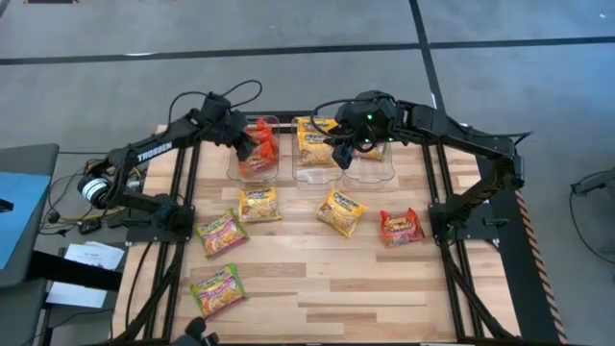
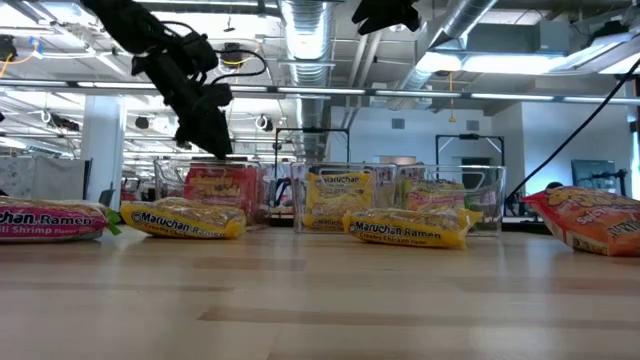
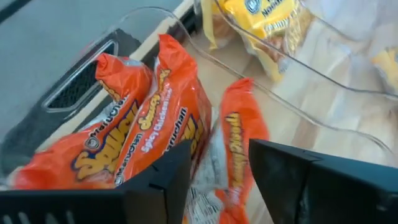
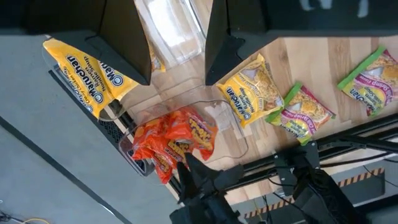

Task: Sort Maruchan noodles
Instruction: Put the orange noodle pack into the left transparent bin, then put the green noodle pack into the right transparent bin

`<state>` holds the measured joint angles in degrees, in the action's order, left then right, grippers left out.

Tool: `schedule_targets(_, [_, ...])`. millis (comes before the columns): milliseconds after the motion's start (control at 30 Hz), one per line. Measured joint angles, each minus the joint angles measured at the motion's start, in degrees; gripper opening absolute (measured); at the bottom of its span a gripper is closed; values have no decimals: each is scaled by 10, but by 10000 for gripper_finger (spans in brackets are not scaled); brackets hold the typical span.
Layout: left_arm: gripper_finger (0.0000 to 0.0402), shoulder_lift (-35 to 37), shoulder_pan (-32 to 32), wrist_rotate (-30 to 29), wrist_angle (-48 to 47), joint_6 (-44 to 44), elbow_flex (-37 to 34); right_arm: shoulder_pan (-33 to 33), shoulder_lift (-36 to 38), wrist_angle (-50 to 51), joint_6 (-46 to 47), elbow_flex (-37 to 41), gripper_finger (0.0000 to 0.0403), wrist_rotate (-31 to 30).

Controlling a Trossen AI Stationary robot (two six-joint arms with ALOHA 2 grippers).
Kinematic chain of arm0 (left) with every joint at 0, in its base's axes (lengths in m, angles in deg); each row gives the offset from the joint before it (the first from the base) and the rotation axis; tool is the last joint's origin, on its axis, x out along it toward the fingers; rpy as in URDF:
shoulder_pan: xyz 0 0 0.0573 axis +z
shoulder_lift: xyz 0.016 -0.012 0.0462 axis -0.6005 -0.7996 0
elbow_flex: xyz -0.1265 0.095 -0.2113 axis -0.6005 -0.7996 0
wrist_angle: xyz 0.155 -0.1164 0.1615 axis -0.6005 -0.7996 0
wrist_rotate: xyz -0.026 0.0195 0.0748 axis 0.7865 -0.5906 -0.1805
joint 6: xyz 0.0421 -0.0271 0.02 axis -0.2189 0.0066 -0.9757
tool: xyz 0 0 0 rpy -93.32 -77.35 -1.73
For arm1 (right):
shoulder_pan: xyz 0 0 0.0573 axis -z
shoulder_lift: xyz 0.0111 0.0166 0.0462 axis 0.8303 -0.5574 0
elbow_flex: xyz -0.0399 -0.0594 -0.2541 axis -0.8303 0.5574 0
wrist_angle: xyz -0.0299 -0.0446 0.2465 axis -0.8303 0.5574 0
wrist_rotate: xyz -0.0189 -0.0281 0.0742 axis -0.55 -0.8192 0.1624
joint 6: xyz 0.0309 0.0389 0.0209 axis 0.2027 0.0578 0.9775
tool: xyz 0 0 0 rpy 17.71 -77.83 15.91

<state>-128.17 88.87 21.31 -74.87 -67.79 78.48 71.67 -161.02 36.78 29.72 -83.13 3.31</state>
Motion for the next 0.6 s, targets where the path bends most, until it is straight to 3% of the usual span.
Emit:
schedule_targets(400, [155,0,0,-69,-243,-80,200,-1,0,0,23,0,172,0])
schedule_targets(600, [155,15,0,13,-352,-69,272,-1,0,1,23,0,172,0])
